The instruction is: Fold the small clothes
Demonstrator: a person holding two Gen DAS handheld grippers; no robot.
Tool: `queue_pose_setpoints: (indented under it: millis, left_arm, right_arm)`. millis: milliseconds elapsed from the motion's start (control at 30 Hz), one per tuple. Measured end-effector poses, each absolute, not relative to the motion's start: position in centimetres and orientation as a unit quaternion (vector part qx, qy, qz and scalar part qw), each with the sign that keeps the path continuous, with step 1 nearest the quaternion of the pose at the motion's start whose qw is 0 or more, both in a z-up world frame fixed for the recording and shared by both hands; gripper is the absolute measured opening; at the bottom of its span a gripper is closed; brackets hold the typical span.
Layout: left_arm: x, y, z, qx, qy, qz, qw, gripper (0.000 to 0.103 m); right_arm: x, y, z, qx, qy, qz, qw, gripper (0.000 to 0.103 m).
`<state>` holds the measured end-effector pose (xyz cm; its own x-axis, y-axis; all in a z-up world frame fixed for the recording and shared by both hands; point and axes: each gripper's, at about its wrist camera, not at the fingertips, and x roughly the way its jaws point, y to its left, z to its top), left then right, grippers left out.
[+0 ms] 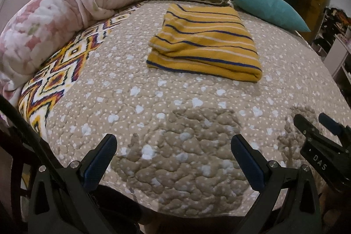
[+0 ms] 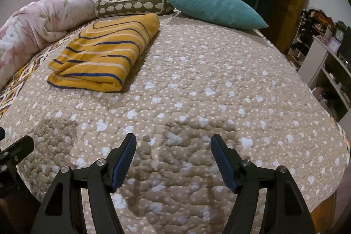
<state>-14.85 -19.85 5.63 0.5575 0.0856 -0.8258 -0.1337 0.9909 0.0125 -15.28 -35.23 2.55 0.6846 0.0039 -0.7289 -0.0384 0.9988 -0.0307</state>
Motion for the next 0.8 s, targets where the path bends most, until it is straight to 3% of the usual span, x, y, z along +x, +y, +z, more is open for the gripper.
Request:
queue_pose_setpoints:
  millis: [800]
  left_arm:
    - [-14.76,-20.41,4.85,-0.010,0.478,0.055,0.877,0.103]
  right_arm:
    - [-15.09,-35.13,1.72,-0.034,0.409,0.002,0.912,0.076]
